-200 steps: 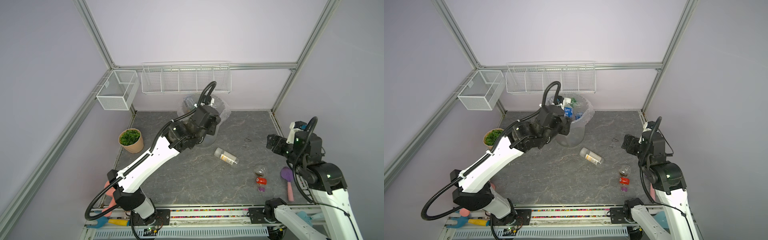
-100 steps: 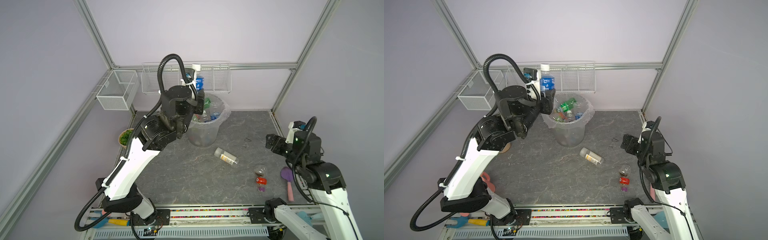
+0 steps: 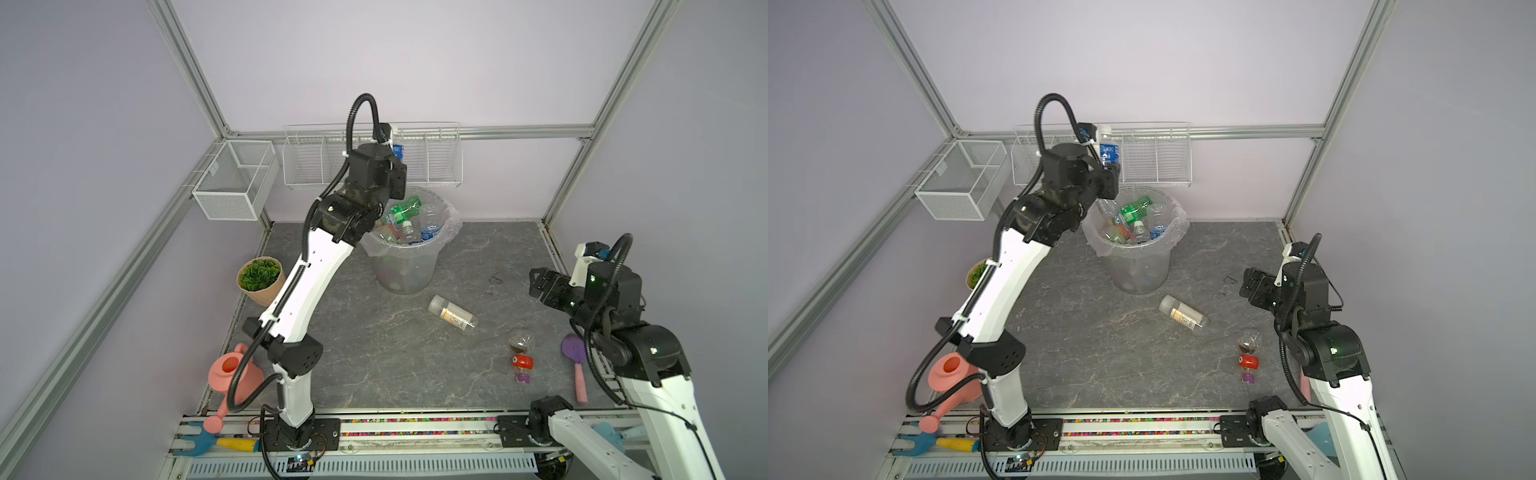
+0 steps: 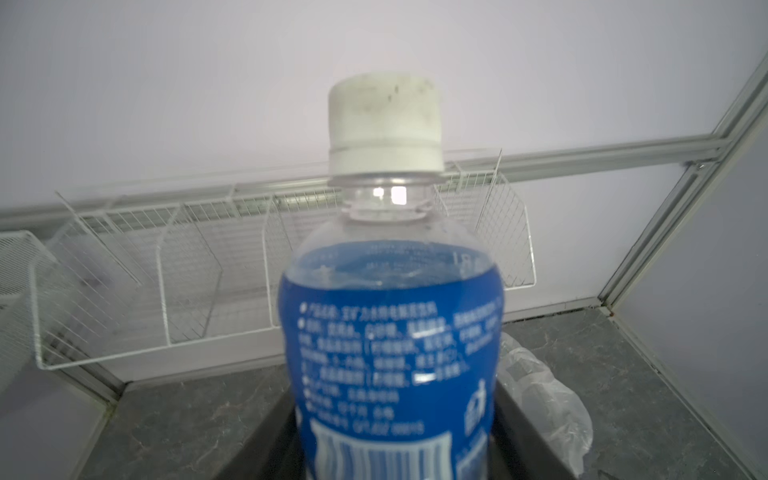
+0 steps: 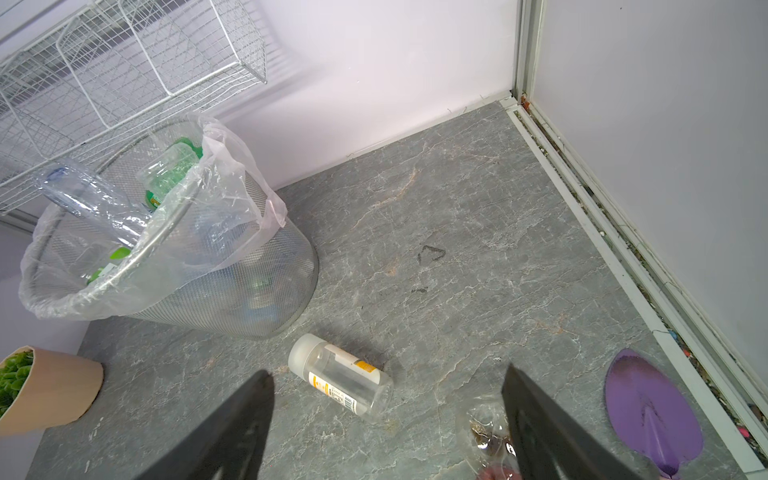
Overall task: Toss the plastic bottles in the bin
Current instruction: 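Lift the blue-label bottle with the left gripper and carry it over the bin, then open the left gripper to drop the blue-label bottle into the bin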
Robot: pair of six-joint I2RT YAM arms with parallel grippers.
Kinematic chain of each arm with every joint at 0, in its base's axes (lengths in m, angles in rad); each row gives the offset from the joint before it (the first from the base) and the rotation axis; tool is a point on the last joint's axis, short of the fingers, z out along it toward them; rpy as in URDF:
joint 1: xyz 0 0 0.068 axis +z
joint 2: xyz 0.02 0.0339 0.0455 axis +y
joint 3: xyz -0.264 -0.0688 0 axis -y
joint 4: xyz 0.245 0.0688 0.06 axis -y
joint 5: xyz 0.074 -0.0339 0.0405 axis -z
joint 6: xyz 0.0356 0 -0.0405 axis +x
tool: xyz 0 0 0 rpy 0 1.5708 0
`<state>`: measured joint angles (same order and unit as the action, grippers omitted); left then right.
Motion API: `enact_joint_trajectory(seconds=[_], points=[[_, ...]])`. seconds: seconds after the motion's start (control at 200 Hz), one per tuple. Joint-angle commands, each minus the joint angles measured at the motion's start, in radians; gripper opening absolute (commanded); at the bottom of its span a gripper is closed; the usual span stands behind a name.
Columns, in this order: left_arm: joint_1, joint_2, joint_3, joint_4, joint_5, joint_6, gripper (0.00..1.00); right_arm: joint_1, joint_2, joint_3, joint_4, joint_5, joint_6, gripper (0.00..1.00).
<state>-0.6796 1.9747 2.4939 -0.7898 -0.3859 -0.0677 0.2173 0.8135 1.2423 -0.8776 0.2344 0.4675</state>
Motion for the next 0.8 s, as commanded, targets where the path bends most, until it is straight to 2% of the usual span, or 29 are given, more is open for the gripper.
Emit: enact_joint_trajectory(seconds=[0.0,0.06,0.315,0.57,0.795], points=[[-0.002,0.067,0.113,-0.161,0.020,-0.041,0.94,-0.005,-0.012,0.000,0.017,-0.012,0.010,0.89],[-0.003,0.057,0.112,-0.174,0.012,-0.051,1.00,-0.005,-0.013,0.000,0.015,-0.010,0.006,0.88],[-0.003,-0.196,-0.159,0.064,0.009,-0.052,0.99,-0.005,-0.011,0.001,0.019,-0.015,0.000,0.88],[-0.003,-0.302,-0.251,0.071,0.001,-0.054,0.99,-0.005,-0.002,-0.016,0.014,-0.020,0.002,0.88],[-0.003,-0.419,-0.389,0.123,0.009,-0.064,0.99,-0.005,-0.003,-0.055,0.049,-0.090,-0.059,0.89]])
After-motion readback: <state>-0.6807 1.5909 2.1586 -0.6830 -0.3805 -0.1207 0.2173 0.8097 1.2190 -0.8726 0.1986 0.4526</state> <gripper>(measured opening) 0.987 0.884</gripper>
